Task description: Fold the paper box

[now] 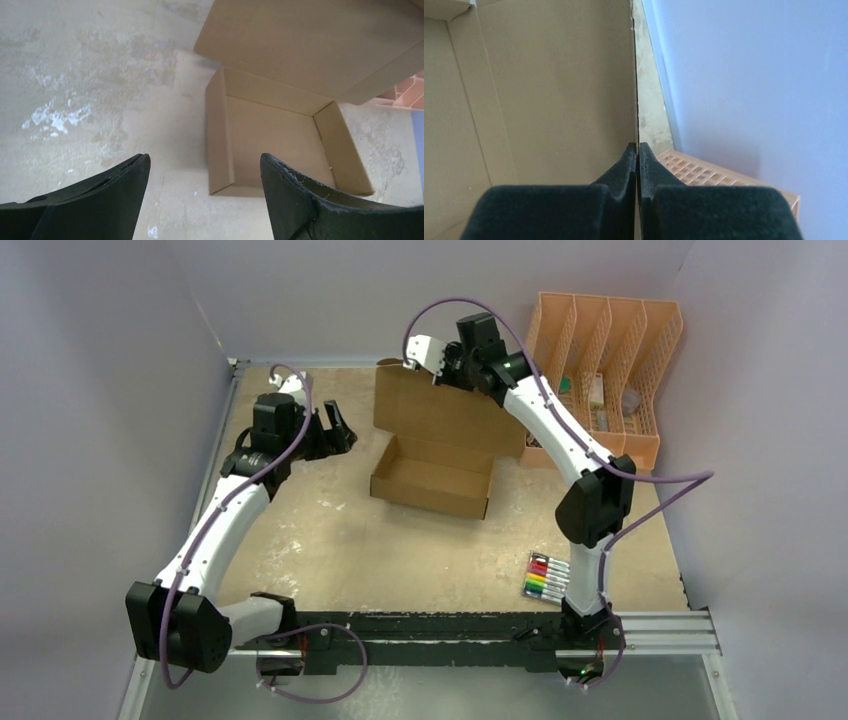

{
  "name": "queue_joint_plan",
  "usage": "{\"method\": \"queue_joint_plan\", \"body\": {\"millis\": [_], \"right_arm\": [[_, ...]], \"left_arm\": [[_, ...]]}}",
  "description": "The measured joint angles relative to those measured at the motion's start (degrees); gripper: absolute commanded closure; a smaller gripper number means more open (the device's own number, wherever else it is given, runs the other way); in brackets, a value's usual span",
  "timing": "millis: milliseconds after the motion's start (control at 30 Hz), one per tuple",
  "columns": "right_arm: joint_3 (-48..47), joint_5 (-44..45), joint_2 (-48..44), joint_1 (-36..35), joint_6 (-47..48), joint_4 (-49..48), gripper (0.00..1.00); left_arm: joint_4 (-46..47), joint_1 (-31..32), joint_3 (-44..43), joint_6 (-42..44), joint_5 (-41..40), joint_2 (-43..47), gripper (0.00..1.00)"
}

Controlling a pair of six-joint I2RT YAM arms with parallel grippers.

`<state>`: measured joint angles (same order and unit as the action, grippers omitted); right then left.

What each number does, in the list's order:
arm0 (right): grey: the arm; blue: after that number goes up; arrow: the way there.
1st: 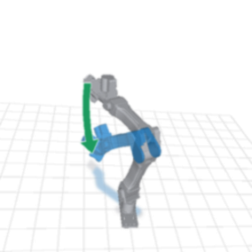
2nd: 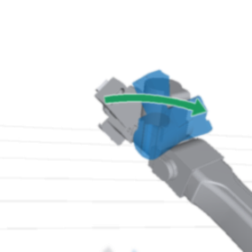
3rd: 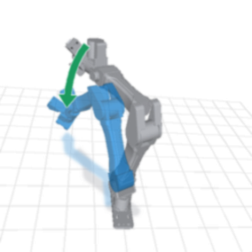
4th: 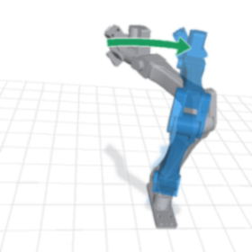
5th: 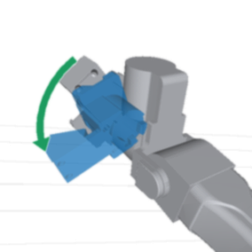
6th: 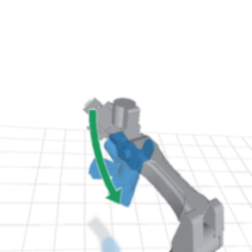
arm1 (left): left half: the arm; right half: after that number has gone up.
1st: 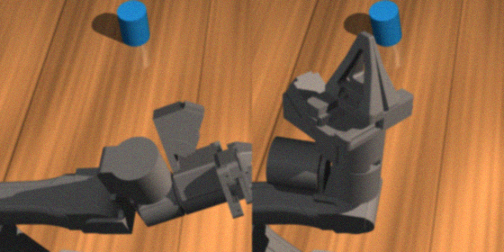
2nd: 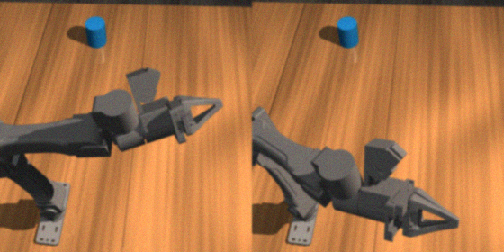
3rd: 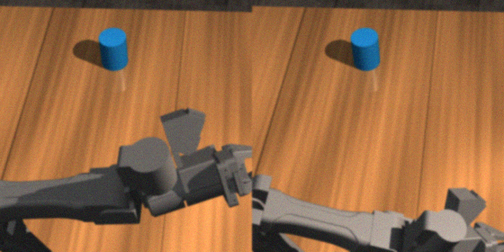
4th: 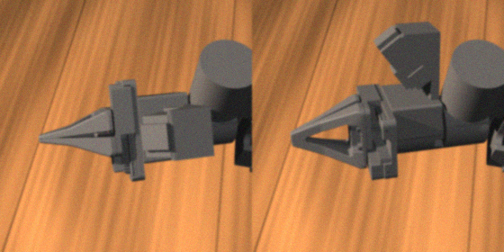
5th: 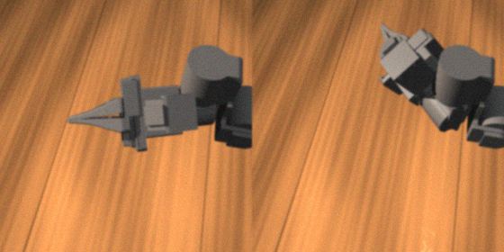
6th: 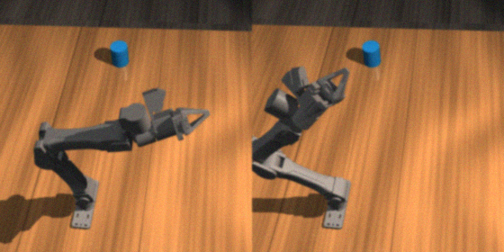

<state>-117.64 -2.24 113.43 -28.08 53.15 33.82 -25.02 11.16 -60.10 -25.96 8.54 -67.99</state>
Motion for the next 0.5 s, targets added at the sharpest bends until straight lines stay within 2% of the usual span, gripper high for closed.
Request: {"method": "queue_joint_plan", "body": {"millis": [233, 333, 500], "right_arm": [[0.6, 1.4, -0.2, -3.1, 3.9, -4.8, 0.93], [0.6, 1.6, -0.2, -4.0, 4.5, -6.8, 0.86], [1.8, 2.8, -0.7, -5.6, 5.1, -10.6, 0.51]], "left_arm": [[8.9, 0.0, 0.0, -0.4, -0.8, -3.3, 0.22], [11.8, 0.0, 0.0, 0.2, -2.0, -4.8, 0.22], [15.4, 0.0, 0.1, 3.4, -4.9, -5.4, 0.22]]}}
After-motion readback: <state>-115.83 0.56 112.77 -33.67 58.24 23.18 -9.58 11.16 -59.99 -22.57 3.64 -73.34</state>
